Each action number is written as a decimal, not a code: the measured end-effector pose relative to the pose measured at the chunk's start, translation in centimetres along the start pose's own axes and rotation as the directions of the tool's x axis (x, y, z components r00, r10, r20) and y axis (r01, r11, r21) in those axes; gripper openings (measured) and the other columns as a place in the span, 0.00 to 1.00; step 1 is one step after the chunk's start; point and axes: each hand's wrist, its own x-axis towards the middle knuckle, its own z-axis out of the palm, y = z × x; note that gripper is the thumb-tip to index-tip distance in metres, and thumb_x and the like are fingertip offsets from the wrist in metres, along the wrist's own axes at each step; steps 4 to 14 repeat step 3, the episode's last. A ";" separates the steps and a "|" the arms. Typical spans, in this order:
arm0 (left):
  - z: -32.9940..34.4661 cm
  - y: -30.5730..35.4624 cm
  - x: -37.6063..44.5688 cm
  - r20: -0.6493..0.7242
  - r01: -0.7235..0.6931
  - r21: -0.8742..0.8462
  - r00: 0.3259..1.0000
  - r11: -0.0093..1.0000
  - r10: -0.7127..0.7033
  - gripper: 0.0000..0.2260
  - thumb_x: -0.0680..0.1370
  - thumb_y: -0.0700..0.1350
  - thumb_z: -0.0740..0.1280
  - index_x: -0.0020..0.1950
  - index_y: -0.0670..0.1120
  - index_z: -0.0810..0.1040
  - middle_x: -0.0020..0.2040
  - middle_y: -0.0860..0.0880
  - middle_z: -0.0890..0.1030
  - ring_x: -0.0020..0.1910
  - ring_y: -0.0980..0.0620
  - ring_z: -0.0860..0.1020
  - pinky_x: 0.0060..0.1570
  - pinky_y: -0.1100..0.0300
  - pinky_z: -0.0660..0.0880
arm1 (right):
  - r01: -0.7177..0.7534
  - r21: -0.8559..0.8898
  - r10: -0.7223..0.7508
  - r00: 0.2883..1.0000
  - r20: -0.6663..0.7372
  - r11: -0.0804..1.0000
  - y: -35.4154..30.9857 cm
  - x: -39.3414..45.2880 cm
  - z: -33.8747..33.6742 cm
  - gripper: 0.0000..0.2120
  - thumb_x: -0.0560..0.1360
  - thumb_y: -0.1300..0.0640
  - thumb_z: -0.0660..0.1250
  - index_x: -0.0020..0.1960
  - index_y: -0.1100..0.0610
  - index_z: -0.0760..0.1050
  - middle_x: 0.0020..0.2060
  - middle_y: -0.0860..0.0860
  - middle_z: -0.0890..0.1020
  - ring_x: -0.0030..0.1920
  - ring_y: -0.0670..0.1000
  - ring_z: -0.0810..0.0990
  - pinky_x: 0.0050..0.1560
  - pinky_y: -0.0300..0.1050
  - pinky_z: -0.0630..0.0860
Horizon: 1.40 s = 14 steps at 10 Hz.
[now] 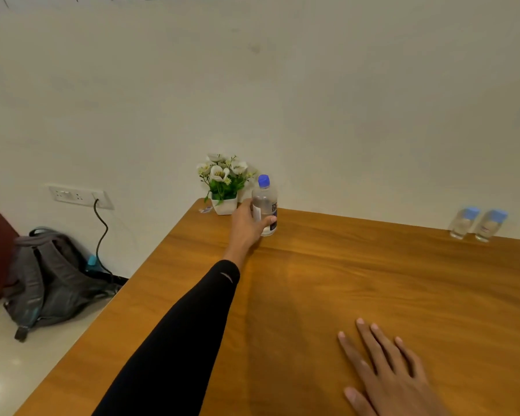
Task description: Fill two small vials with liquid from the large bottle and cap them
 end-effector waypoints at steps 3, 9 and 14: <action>1.4 -0.3 5.2 0.016 -0.056 0.008 0.998 0.998 0.056 0.30 0.79 0.43 0.76 0.79 0.44 0.69 0.76 0.42 0.75 0.76 0.43 0.71 0.75 0.49 0.69 | -0.026 -0.001 0.026 0.986 -0.164 1.000 -0.2 1.1 0.8 0.29 0.81 0.33 0.48 0.73 0.45 0.72 0.69 0.56 0.81 0.65 0.59 0.83 0.59 0.60 0.71; 1.4 -0.3 5.2 0.016 -0.056 0.008 0.998 0.998 0.056 0.30 0.79 0.43 0.76 0.79 0.44 0.69 0.76 0.42 0.75 0.76 0.43 0.71 0.75 0.49 0.69 | -0.026 -0.001 0.026 0.986 -0.164 1.000 -0.2 1.1 0.8 0.29 0.81 0.33 0.48 0.73 0.45 0.72 0.69 0.56 0.81 0.65 0.59 0.83 0.59 0.60 0.71; 1.4 -0.3 5.2 0.016 -0.056 0.008 0.998 0.998 0.056 0.30 0.79 0.43 0.76 0.79 0.44 0.69 0.76 0.42 0.75 0.76 0.43 0.71 0.75 0.49 0.69 | -0.026 -0.001 0.026 0.986 -0.164 1.000 -0.2 1.1 0.8 0.29 0.81 0.33 0.48 0.73 0.45 0.72 0.69 0.56 0.81 0.65 0.59 0.83 0.59 0.60 0.71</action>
